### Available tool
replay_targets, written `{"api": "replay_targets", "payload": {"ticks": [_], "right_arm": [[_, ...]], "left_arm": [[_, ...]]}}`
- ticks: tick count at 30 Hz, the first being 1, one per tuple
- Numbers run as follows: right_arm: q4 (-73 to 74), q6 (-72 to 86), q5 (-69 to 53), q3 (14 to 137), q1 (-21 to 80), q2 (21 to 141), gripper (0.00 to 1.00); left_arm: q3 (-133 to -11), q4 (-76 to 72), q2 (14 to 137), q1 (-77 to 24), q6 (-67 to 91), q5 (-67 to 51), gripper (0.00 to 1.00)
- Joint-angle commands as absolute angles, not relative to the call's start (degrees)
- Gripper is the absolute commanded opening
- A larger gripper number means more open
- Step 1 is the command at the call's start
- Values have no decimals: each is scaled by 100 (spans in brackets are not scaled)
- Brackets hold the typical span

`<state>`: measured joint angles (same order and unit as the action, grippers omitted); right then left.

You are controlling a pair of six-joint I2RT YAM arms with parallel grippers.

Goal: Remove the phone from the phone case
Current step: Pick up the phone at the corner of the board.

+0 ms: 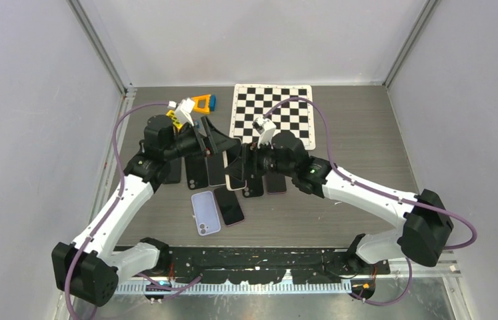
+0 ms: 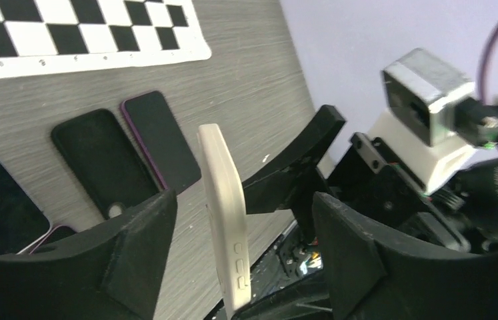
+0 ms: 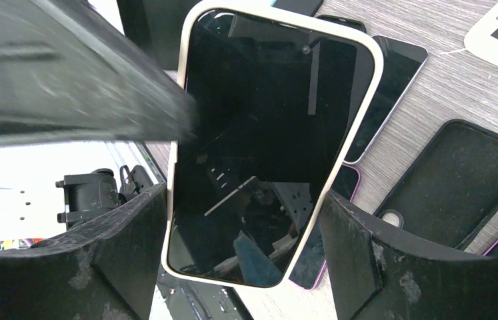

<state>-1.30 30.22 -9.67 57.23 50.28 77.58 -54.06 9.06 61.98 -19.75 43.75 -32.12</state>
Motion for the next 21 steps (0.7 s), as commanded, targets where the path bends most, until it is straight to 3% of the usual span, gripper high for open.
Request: {"api": "replay_targets", "payload": {"ticks": [1,10,12,15,16,18,21], "right_arm": [[-519,2918,-833,6268,5107,7910,47],[-572,3063,-969,6598,5115,8458,47],[-488,3060,-970,6676,5115,8546,49],[-298,3131,-950,6766,5113,8635,65],[-204,3143,-928,6769,5115,8621,70],[-188,3208,-856,6647,5113,8500,88],[-374,3228,-926,6271,5102,8137,96]], "left_arm": [[-5492,1393,6470,-2152,3984,-2701,69],[-5596,1753,6831,-2232,3980,-2581,40],[-5631,1830,6847,-2237,3981,-2601,27],[-5675,1830,6743,-2234,3916,-2617,2],[-5684,1810,6701,-2234,3874,-2578,0],[-5780,1842,6590,-2232,3736,-2478,0],[-5967,1930,6464,-2232,3554,-2329,0]]}}
